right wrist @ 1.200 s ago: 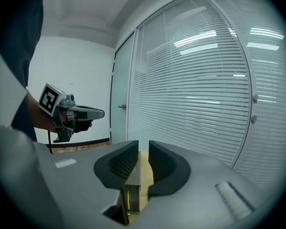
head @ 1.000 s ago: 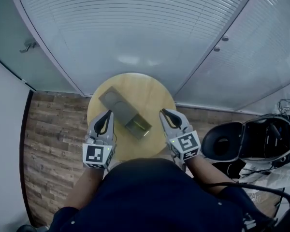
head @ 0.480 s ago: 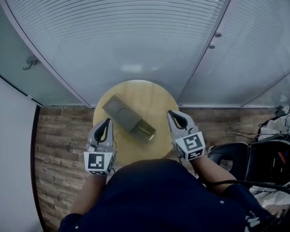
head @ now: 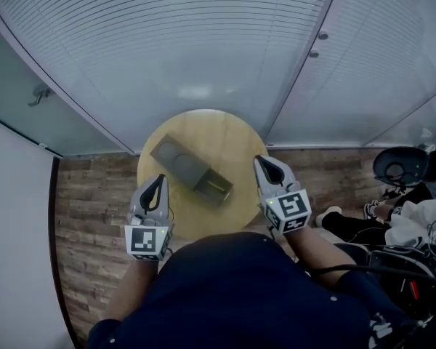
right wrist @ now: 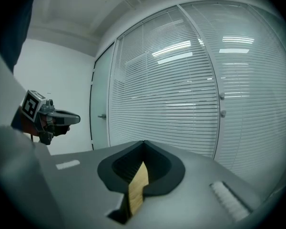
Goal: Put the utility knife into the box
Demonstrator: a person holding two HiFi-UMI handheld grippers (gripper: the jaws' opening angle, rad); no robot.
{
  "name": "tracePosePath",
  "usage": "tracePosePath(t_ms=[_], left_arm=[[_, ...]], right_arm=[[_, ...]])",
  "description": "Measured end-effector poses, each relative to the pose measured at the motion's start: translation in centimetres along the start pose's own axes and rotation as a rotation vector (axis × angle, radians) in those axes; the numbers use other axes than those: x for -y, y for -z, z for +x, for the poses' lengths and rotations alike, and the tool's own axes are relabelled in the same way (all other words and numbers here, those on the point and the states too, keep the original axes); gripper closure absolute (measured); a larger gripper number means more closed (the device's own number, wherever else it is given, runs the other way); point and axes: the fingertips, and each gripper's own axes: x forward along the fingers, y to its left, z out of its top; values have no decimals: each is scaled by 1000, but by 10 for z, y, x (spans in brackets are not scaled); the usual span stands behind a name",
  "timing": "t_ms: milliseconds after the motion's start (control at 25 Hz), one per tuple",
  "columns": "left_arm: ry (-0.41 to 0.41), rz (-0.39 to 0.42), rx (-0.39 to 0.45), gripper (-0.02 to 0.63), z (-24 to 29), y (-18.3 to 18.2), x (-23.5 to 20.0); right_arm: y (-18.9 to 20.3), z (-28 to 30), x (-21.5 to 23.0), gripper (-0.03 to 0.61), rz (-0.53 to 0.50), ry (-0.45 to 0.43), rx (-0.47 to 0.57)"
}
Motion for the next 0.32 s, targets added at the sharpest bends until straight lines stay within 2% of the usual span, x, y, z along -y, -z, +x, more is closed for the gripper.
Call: tracePosePath(t_ms=[320], left_arm=[[-21,-24,-39,611,5,6,-3]], right_arm=[[10,11,2,571,-1,3,1]])
